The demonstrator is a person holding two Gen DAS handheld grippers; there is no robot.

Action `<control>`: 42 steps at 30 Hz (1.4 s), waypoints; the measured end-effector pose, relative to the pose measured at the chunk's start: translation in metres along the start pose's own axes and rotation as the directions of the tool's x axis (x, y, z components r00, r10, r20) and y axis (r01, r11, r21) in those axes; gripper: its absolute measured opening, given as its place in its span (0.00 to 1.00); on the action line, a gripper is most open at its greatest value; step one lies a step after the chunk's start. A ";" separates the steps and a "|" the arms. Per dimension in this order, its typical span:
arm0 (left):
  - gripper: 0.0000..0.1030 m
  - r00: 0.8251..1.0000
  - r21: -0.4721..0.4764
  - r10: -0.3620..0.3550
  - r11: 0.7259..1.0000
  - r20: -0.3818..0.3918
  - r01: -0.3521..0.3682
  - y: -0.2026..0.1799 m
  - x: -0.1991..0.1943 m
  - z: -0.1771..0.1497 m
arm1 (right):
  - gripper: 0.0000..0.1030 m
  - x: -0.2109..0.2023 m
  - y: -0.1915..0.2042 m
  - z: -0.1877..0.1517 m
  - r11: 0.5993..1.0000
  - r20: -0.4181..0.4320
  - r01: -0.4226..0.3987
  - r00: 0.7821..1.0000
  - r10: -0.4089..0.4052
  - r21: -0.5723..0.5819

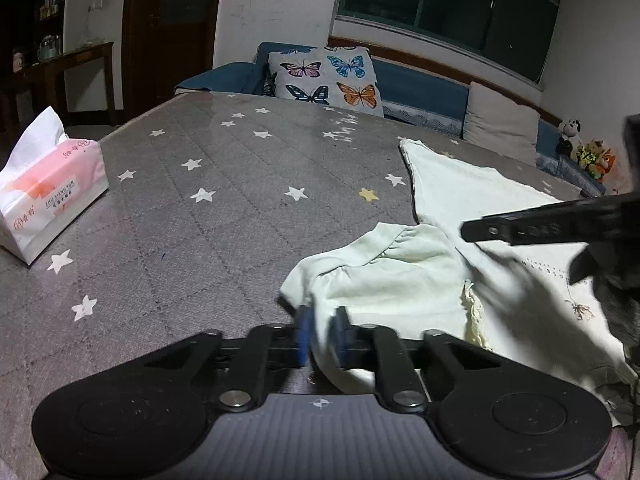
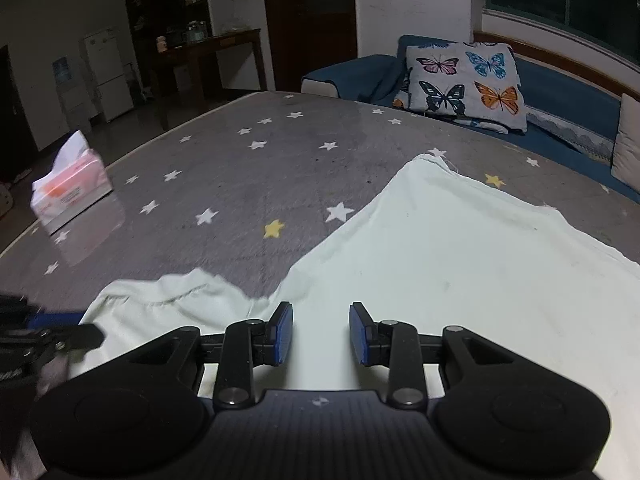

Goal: Fold clothes

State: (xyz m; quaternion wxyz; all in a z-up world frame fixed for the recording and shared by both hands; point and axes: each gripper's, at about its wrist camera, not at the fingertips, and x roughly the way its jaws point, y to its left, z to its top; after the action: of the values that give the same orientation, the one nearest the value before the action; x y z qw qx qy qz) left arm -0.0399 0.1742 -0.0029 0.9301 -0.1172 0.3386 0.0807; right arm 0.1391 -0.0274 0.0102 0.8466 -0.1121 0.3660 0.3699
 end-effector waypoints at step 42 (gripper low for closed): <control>0.43 1.000 -0.056 0.022 0.998 -0.010 -0.022 0.003 -0.011 -0.006 | 0.36 -0.051 0.063 -0.053 0.973 -0.081 -0.114 0.992 0.099 -0.201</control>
State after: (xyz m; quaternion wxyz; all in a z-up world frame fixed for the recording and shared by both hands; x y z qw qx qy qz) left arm -0.0527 0.1747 -0.0009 0.9240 -0.1400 0.3417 0.0998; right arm 0.0427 -0.0355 0.0143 0.7959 -0.1921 0.3610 0.4465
